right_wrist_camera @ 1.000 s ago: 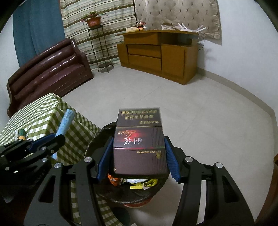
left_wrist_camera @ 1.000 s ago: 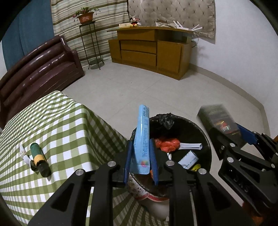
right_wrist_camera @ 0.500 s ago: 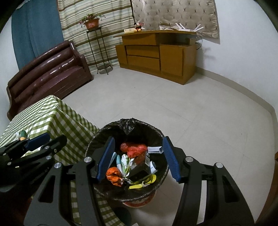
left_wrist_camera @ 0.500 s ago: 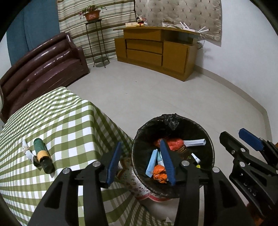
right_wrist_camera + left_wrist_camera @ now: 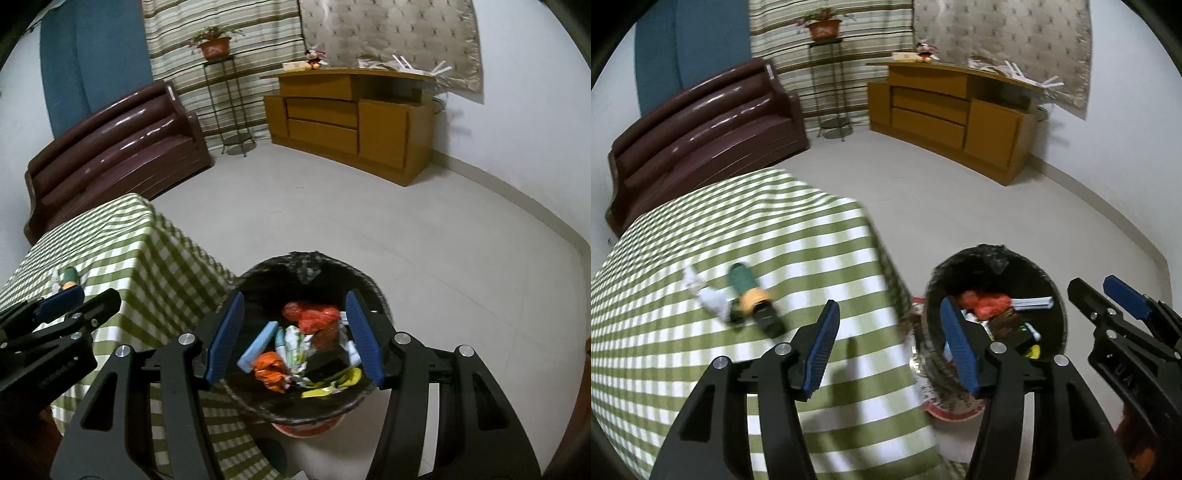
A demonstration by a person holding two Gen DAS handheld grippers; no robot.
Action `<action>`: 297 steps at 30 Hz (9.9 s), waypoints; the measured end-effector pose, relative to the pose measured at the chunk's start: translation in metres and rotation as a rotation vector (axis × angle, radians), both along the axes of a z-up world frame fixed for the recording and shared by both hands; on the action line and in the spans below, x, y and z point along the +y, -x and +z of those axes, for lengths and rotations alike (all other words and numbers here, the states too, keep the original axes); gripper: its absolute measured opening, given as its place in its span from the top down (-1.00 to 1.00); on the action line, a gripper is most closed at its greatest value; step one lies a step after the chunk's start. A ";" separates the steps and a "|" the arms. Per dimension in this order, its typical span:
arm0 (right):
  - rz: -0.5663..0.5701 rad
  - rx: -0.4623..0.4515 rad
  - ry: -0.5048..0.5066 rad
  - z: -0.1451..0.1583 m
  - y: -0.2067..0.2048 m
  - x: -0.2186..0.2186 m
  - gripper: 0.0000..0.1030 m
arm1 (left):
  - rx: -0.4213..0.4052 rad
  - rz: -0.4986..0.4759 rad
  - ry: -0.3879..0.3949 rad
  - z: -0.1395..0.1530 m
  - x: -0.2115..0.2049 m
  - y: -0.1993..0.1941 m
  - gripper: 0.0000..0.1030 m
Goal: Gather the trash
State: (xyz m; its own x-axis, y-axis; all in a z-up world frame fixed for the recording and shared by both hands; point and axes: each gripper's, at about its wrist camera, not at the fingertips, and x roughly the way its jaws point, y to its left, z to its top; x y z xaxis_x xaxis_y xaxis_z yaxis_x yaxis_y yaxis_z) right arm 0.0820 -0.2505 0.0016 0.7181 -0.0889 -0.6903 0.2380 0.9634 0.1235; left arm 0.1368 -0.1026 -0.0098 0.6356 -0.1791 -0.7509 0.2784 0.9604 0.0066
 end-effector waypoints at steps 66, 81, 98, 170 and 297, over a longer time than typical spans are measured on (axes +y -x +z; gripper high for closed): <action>0.274 0.030 0.016 0.009 -0.051 0.147 -0.09 | 0.128 0.299 0.065 -0.015 0.207 -0.018 -0.36; 0.315 0.028 0.030 0.014 -0.047 0.174 -0.09 | 0.125 0.270 0.086 -0.024 0.230 -0.010 0.50; 0.464 0.038 0.038 0.020 -0.047 0.264 -0.09 | 0.079 0.261 0.011 -0.026 0.275 0.023 0.60; 0.073 0.005 0.069 0.027 0.019 0.055 0.55 | -0.056 -0.111 0.052 0.010 0.057 0.031 0.63; -0.168 -0.115 0.127 0.071 0.118 0.044 -0.60 | -0.208 -0.051 0.060 0.056 0.058 0.093 -0.59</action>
